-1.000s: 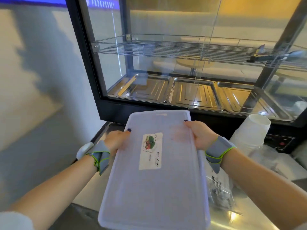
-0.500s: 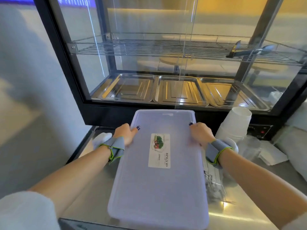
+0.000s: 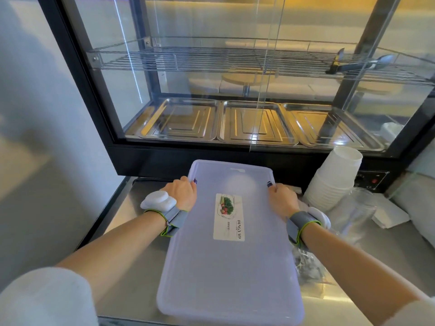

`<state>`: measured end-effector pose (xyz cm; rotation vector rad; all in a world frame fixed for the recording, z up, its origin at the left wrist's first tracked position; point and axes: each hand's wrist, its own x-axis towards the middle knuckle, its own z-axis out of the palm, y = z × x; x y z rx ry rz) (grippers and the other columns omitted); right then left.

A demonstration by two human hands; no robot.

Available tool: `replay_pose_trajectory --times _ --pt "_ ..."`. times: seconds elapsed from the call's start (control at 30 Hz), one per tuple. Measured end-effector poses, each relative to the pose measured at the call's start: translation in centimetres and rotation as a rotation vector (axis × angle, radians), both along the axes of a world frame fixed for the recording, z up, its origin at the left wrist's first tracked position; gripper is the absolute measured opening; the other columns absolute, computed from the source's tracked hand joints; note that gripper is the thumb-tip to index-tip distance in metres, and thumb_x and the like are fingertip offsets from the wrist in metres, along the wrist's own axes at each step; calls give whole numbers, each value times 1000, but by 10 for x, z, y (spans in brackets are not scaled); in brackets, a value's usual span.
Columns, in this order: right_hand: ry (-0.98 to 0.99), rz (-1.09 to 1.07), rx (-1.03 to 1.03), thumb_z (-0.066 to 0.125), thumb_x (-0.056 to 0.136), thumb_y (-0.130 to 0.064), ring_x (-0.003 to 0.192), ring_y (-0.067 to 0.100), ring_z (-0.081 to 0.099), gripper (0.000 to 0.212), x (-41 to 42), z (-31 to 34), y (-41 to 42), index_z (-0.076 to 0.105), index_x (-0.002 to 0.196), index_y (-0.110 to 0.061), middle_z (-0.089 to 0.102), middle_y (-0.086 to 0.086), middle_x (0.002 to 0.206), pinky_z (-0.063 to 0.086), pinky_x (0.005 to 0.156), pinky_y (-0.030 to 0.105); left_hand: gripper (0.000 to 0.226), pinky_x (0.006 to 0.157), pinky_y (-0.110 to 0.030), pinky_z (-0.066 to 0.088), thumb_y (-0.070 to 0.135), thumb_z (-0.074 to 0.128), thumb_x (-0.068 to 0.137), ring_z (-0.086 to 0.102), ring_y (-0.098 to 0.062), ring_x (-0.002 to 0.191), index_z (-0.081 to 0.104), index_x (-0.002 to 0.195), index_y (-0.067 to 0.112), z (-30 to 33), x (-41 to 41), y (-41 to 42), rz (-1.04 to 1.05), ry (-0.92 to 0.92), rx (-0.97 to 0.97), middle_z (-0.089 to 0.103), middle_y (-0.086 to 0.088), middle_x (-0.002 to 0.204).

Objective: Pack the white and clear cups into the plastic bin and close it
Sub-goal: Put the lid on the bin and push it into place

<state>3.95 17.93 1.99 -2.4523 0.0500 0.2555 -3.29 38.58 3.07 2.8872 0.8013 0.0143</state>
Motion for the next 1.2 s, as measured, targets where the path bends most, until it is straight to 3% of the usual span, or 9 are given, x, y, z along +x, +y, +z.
replay_pose_trajectory --times 0.1,0.37,0.73,0.8,0.87,0.93,1.0,1.1,1.2 --pt "-10 25 -26 24 101 -29 117 39 51 48 6 -4 1 53 117 5 57 26 126 39 90 35 43 72 -35 35 31 27 99 61 -39 108 53 113 -1 -4 1 5 -25 16 49 65 -20 117" --pt "-57 59 -72 26 99 -35 110 39 55 45 16 -17 2 52 111 1 60 25 119 34 76 34 48 94 -37 39 30 22 101 52 -40 121 49 123 -4 -6 4 7 63 34 -176 55 -25 130" --pt "47 60 7 26 99 -35 107 39 54 29 27 -19 3 37 93 -9 58 26 114 30 75 33 58 102 -36 35 39 17 99 45 -39 128 49 130 2 -9 9 24 84 110 -388 49 -23 138" --pt "102 45 10 26 97 -41 100 32 53 37 38 -13 2 42 97 -8 53 20 103 32 75 30 61 99 -37 39 45 19 97 52 -39 119 48 128 1 -7 16 37 97 91 -438 52 -25 133" --pt "123 29 25 25 97 -44 101 31 53 50 53 -6 4 50 105 -2 51 17 101 34 78 31 65 87 -35 47 50 21 95 62 -35 87 49 122 -2 -7 30 47 105 47 -524 59 -27 123" --pt "131 24 41 25 98 -43 97 29 49 49 66 -3 9 51 96 -2 51 15 96 33 78 30 65 67 -32 49 51 21 95 57 -29 61 51 112 -4 -6 45 52 113 4 -605 64 -27 111" --pt "135 25 52 25 98 -42 94 26 44 45 76 -4 16 45 81 -6 48 10 87 28 76 27 64 66 -33 50 50 21 95 62 -32 72 51 112 -4 -7 61 54 111 -9 -654 64 -26 104" --pt "130 6 98 26 99 -39 85 23 43 46 90 -14 24 47 75 -7 46 6 79 28 70 29 65 91 -39 45 48 21 97 54 -41 115 46 120 -7 -14 83 55 100 11 -680 55 -30 125" --pt "113 -40 186 27 100 -35 88 26 46 50 93 -21 29 56 108 5 51 14 95 28 71 28 52 92 -37 40 45 24 97 50 -40 118 48 105 -1 -19 92 54 75 -21 -671 53 -30 127"
